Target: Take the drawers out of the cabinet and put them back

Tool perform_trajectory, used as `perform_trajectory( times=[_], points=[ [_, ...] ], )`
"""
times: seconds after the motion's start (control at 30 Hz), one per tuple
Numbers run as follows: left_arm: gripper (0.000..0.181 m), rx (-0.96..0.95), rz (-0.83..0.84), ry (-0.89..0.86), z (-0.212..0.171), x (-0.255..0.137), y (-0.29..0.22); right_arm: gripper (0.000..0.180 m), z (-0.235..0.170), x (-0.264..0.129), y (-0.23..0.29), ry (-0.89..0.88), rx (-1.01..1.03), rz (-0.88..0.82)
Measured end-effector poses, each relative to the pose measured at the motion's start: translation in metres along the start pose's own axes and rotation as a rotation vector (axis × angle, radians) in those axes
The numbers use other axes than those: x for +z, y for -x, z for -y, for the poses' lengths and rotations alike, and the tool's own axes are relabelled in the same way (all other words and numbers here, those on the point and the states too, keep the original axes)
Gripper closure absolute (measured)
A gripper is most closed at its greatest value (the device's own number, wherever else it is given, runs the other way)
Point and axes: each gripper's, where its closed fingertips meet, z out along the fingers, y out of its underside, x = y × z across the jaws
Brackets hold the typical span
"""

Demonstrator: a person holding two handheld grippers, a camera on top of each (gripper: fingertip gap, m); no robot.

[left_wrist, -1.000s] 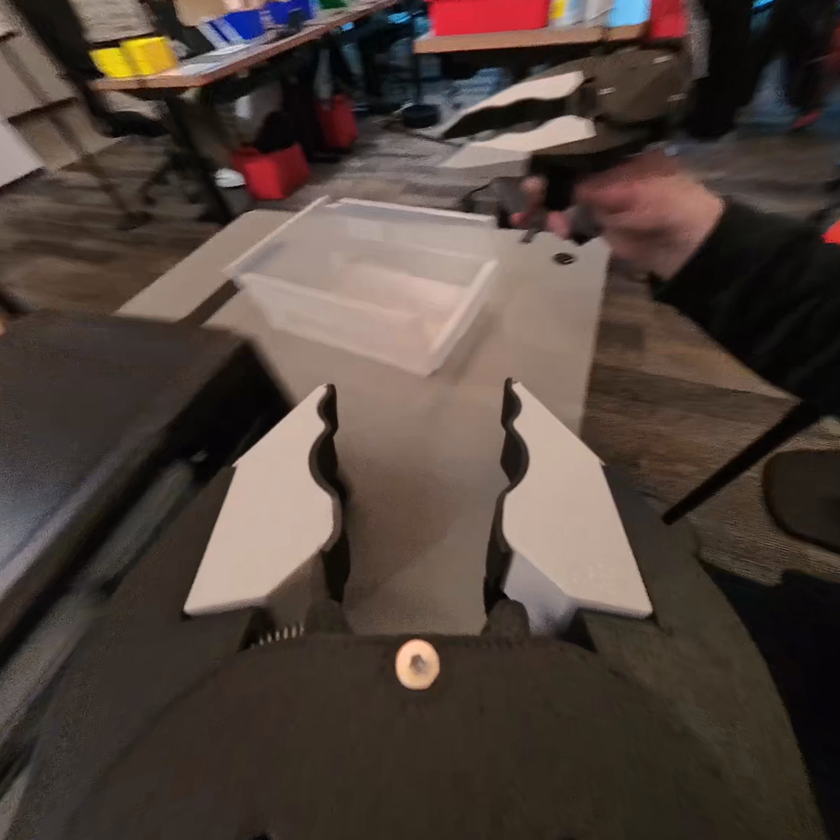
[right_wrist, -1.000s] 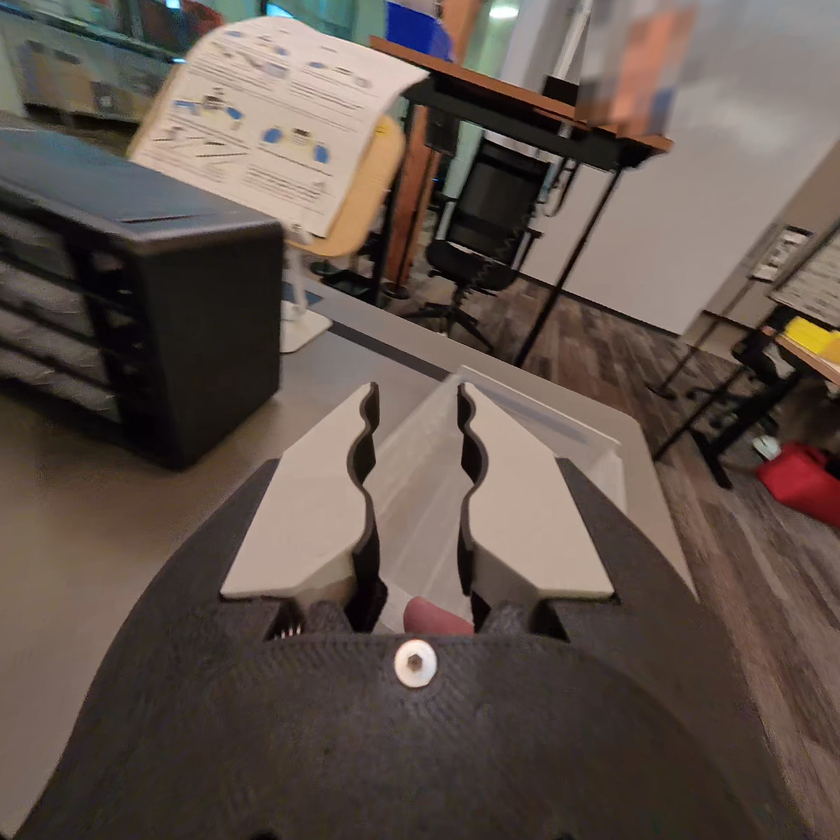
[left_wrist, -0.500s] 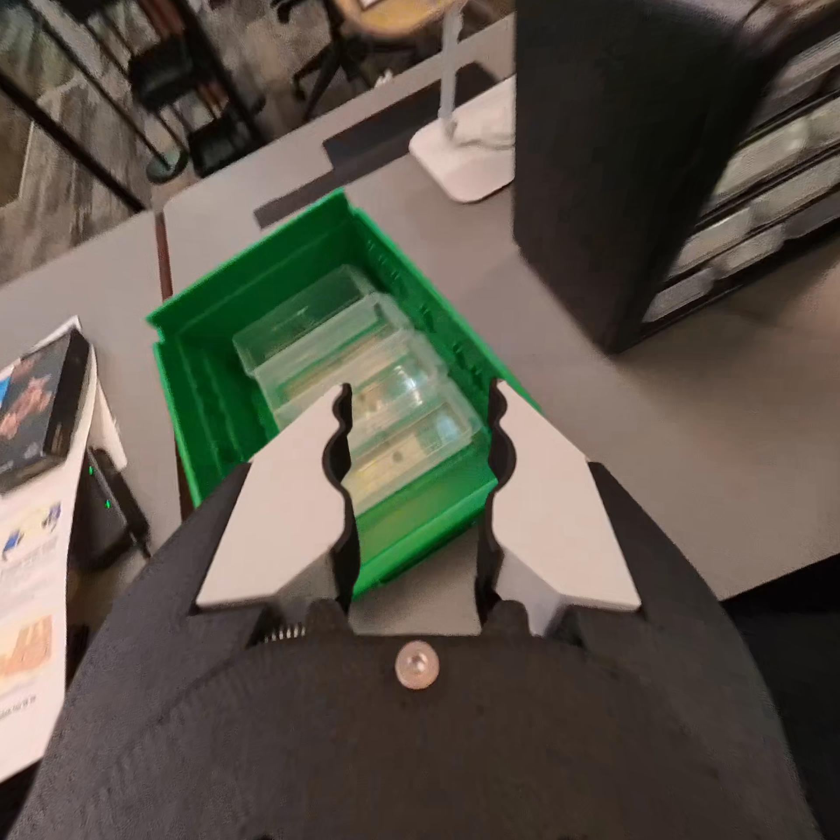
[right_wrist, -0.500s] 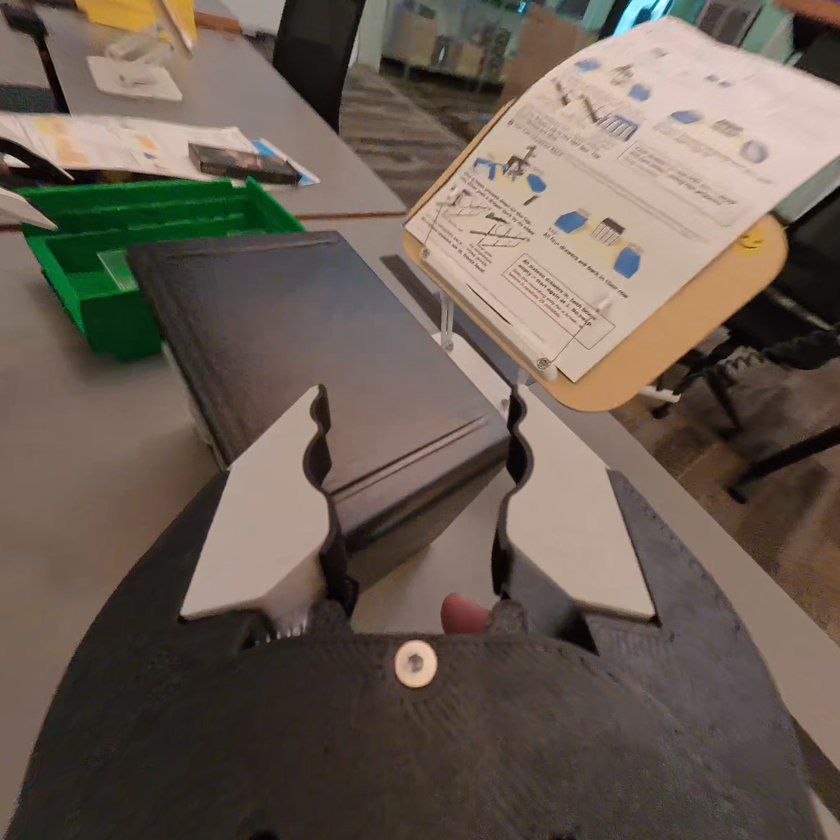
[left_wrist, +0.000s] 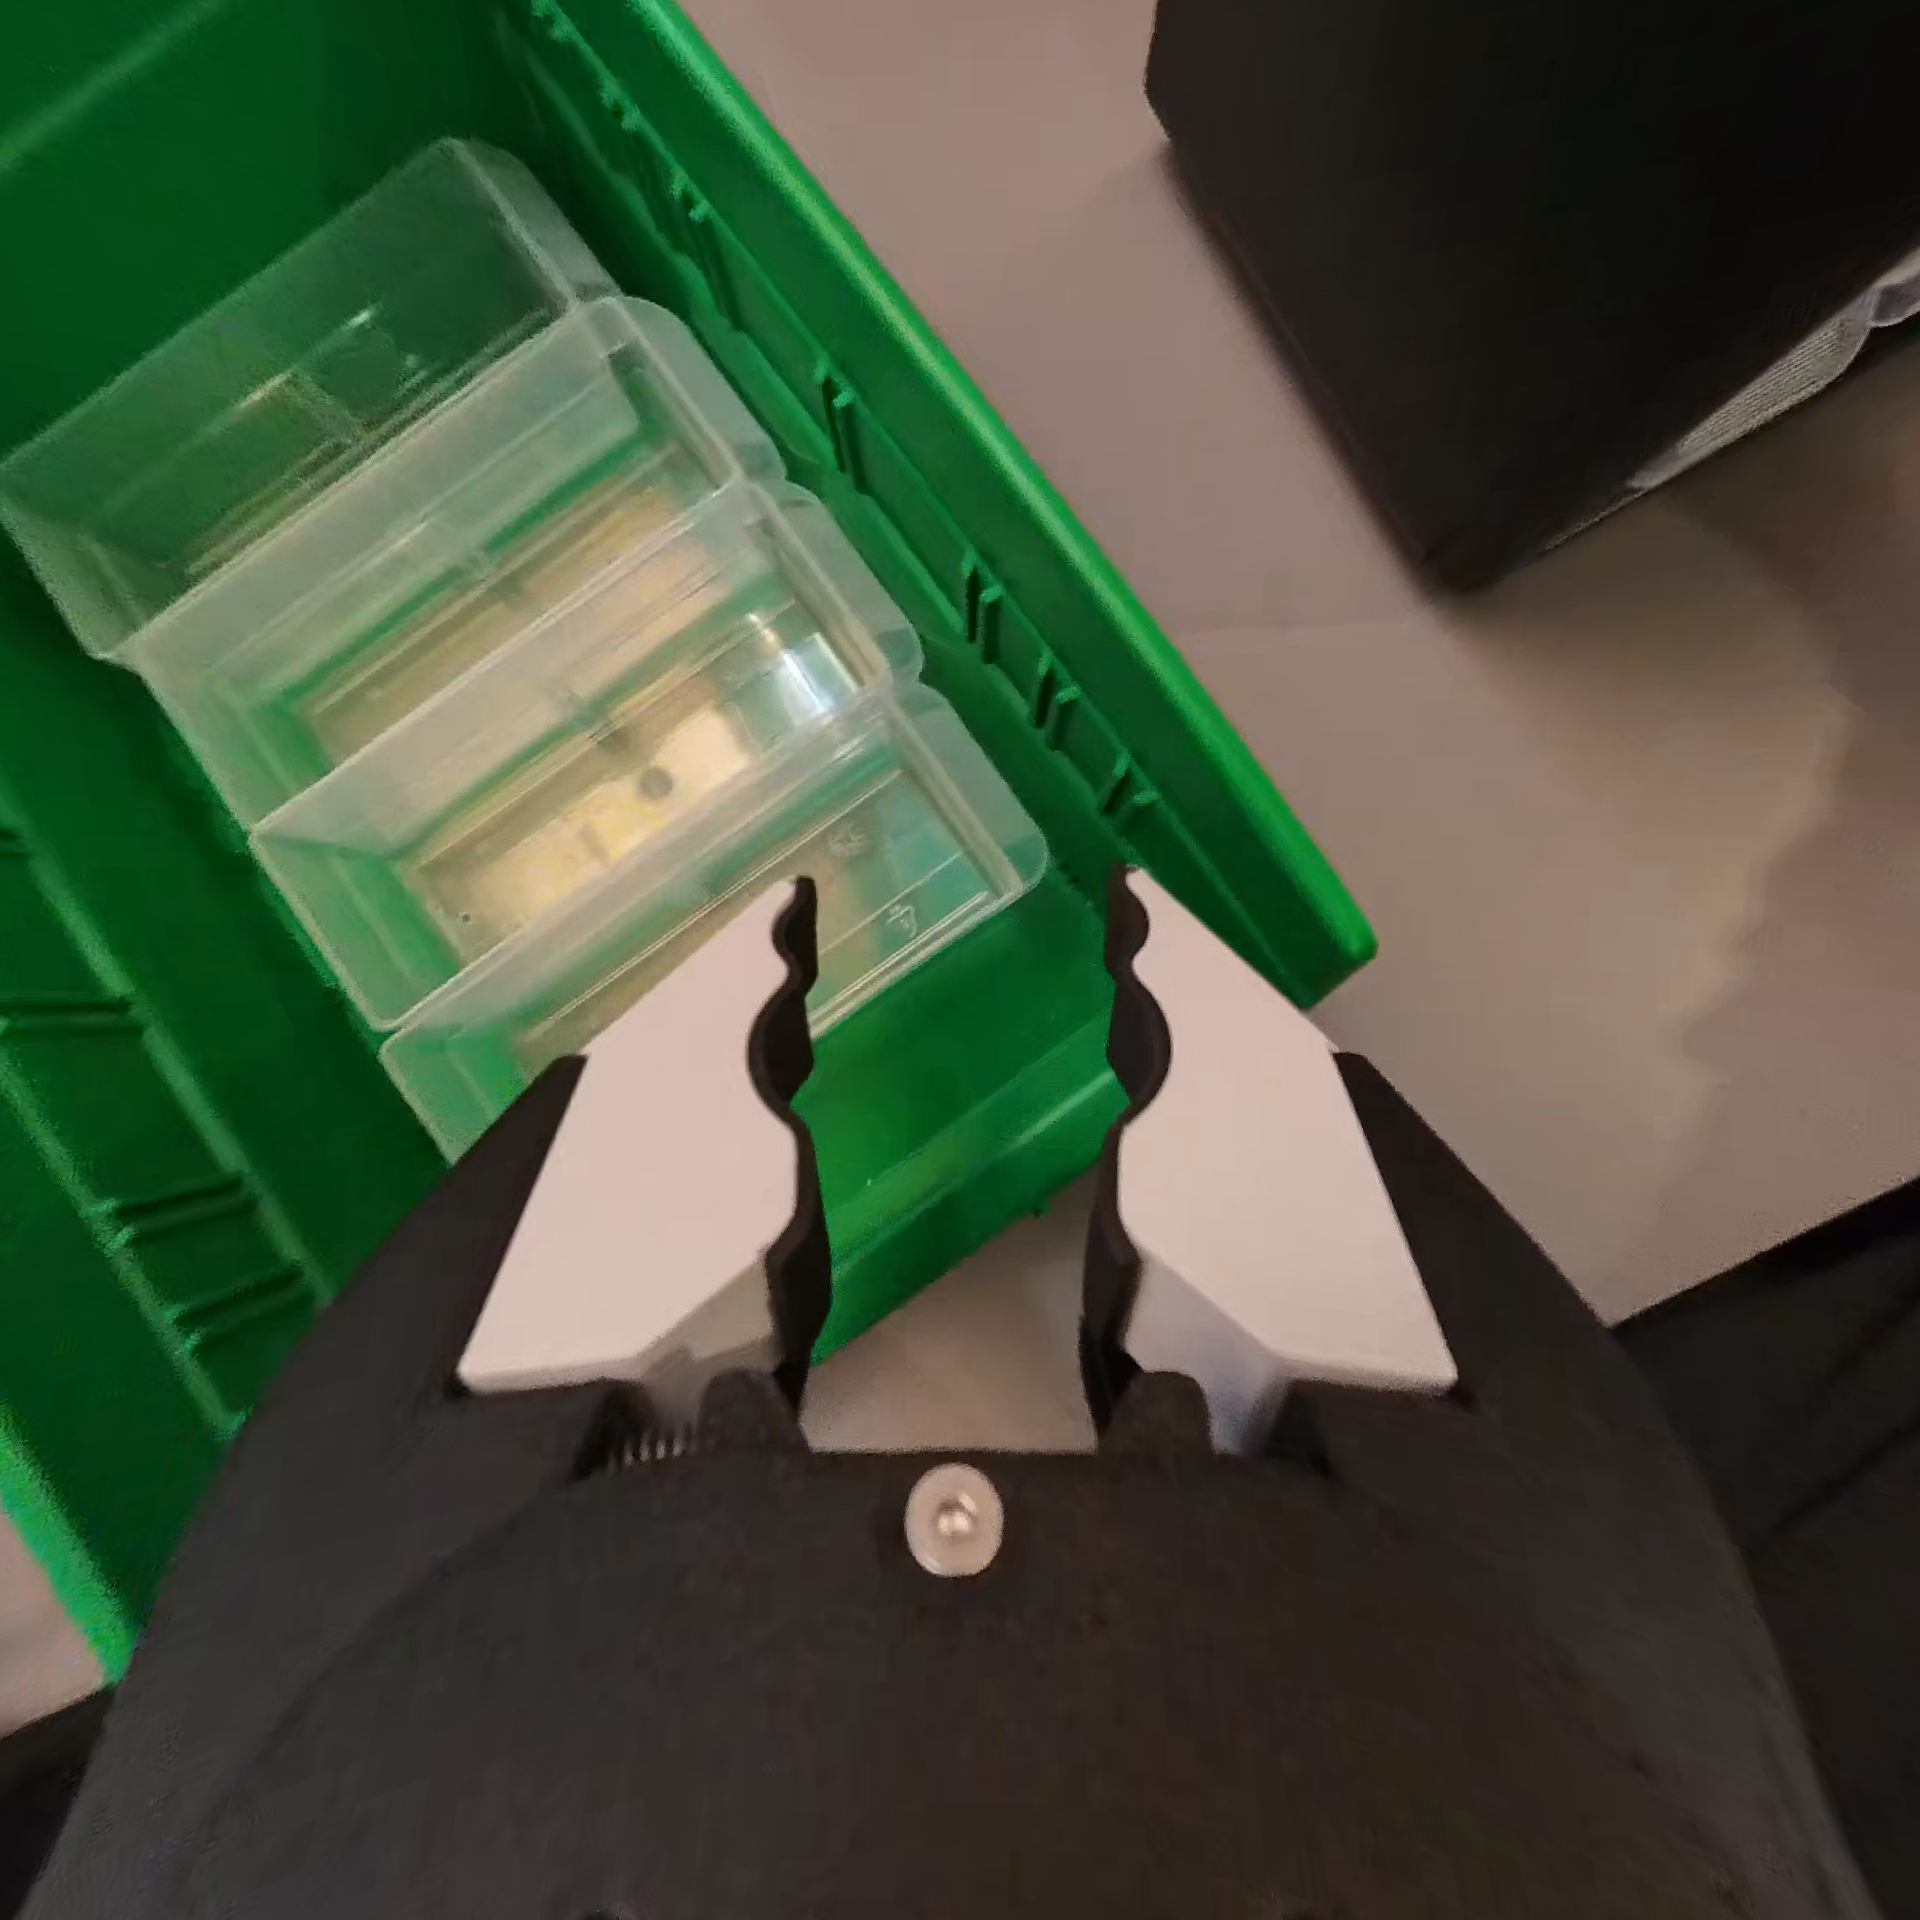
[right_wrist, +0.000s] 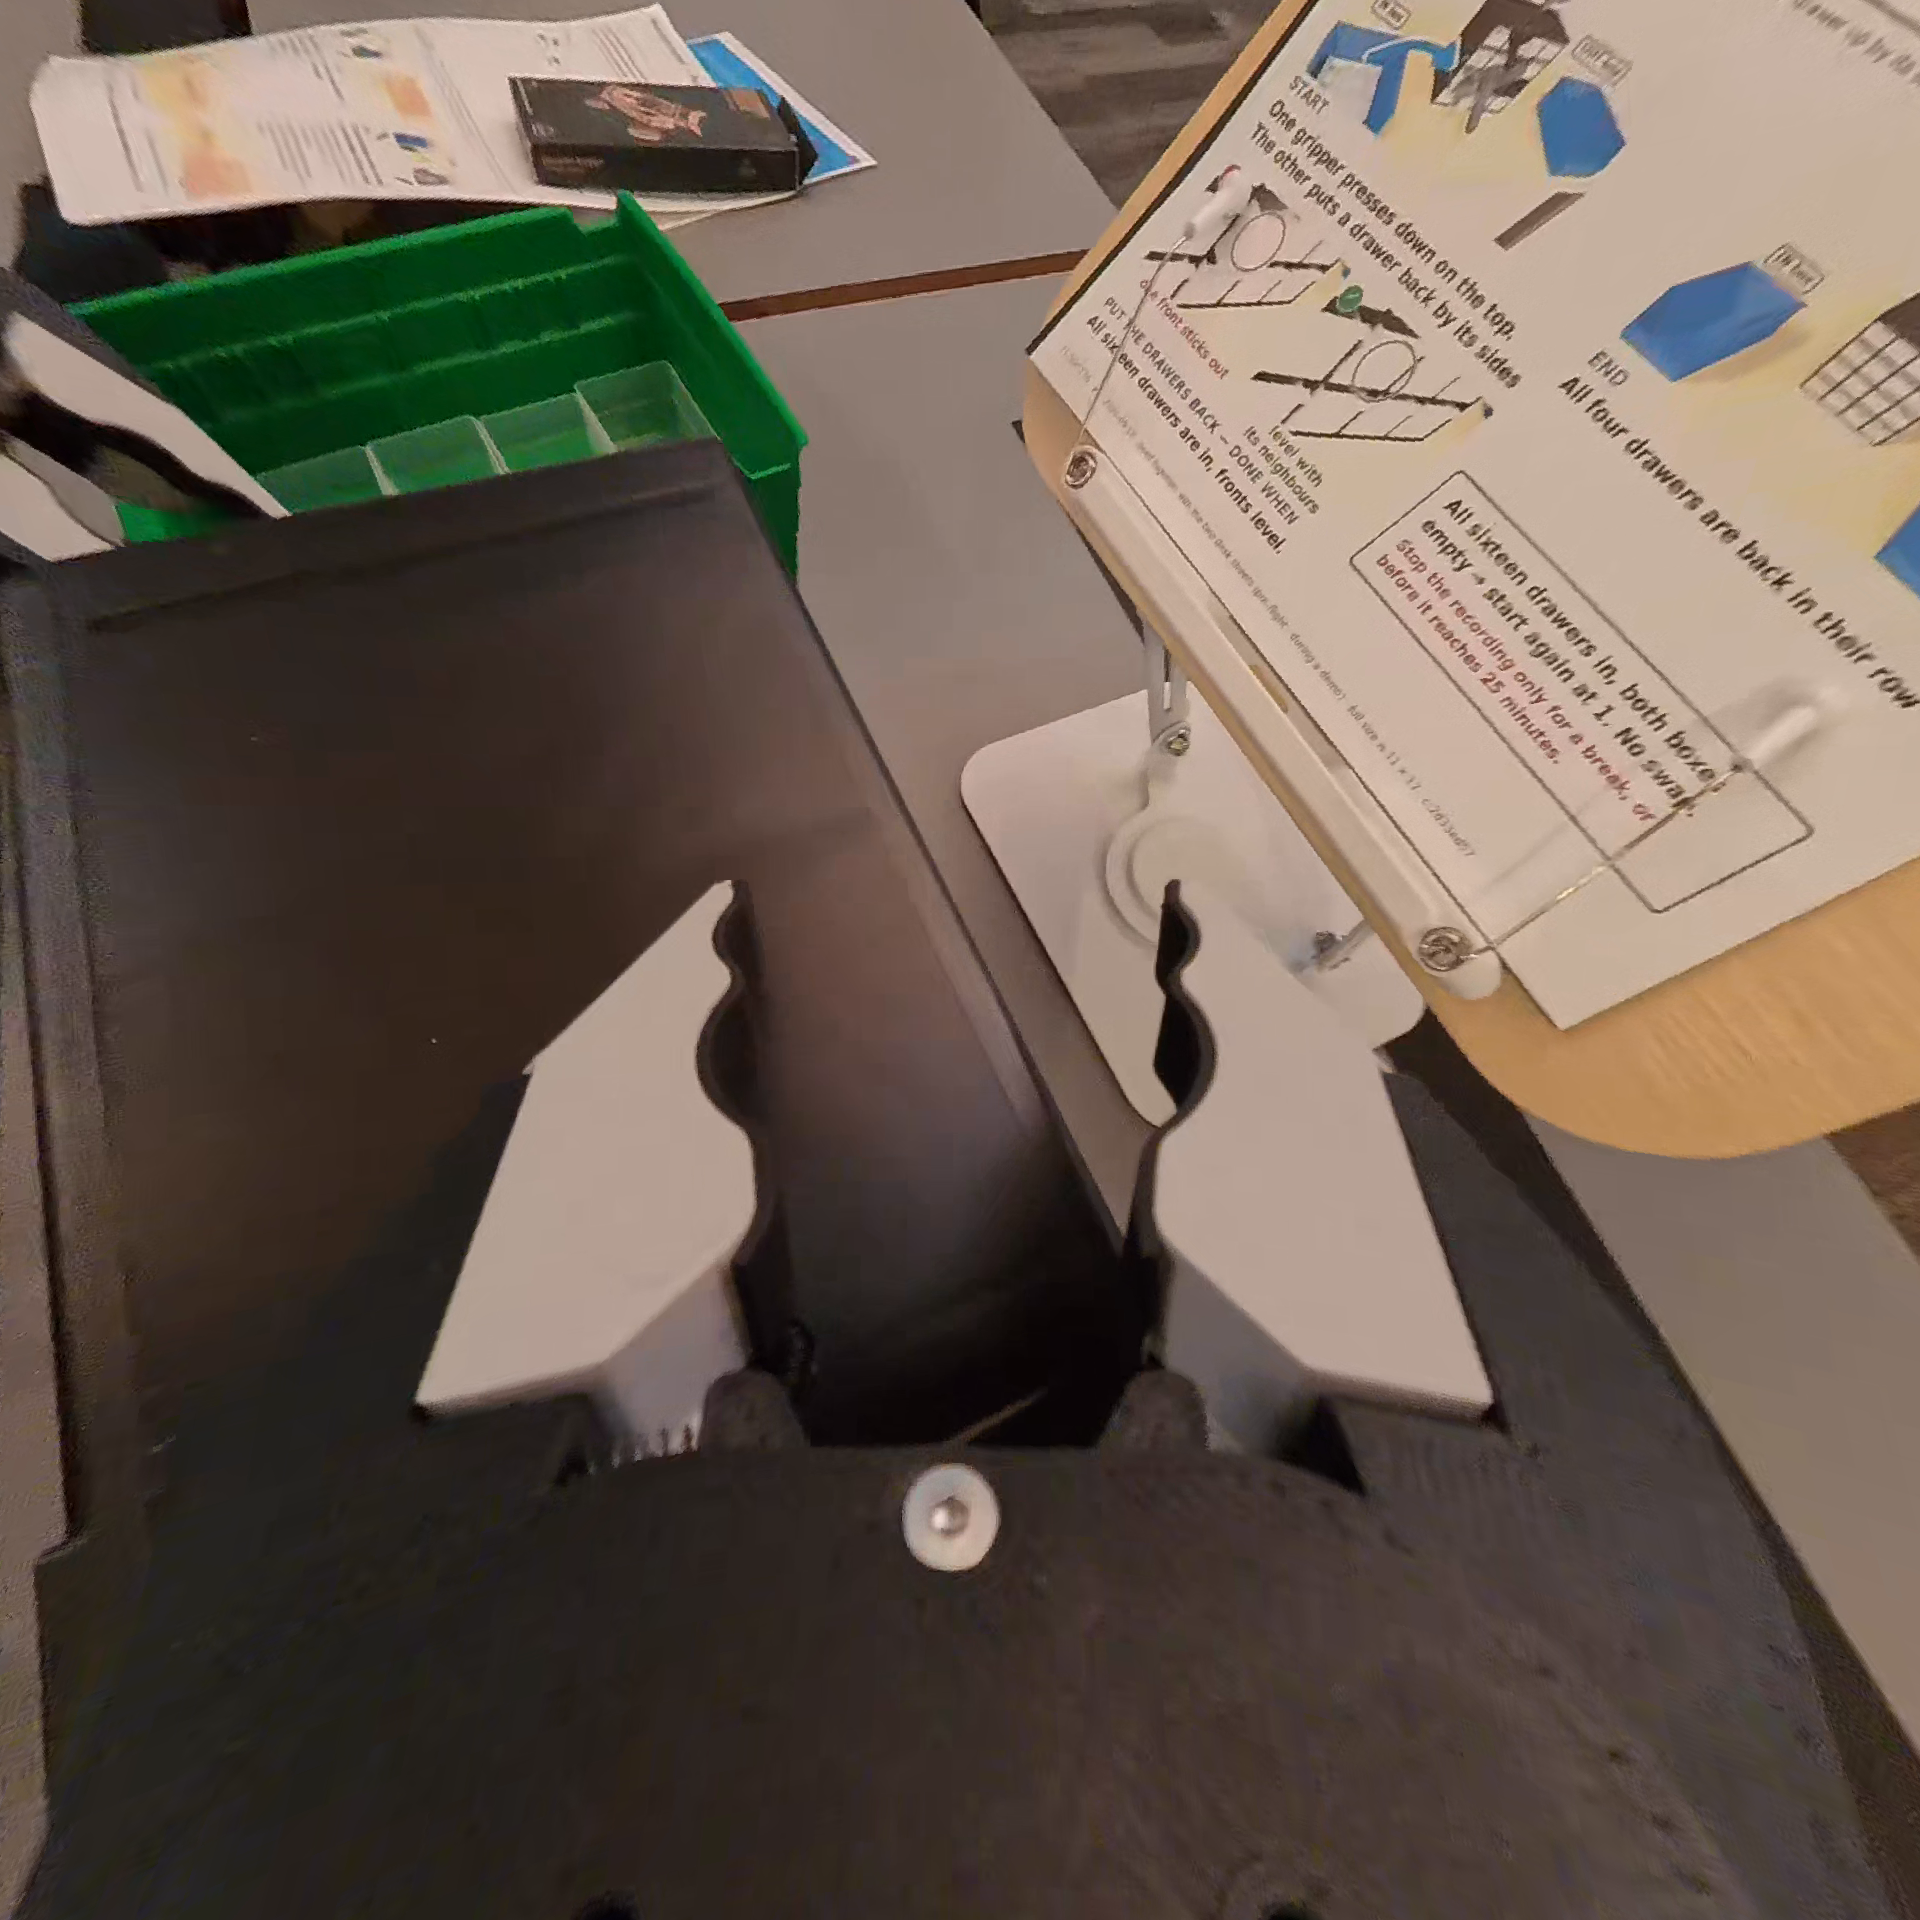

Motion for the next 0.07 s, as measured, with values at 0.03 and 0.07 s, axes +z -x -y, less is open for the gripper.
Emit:
perform_trajectory(
  times=[0.03, 0.07],
  points=[
    [0.128, 0.007, -0.005, 0.018, 0.0008, 0.0059, -0.0019, 0.105, 0.0001, 0.0011, 0.0013, -0.002, 0.017, 0.017],
    [0.128, 0.011, -0.008, 0.045, 0.0, 0.012, -0.003, 0.105, 0.0, 0.0017, 0.0018, -0.008, 0.035, 0.033]
  ],
)
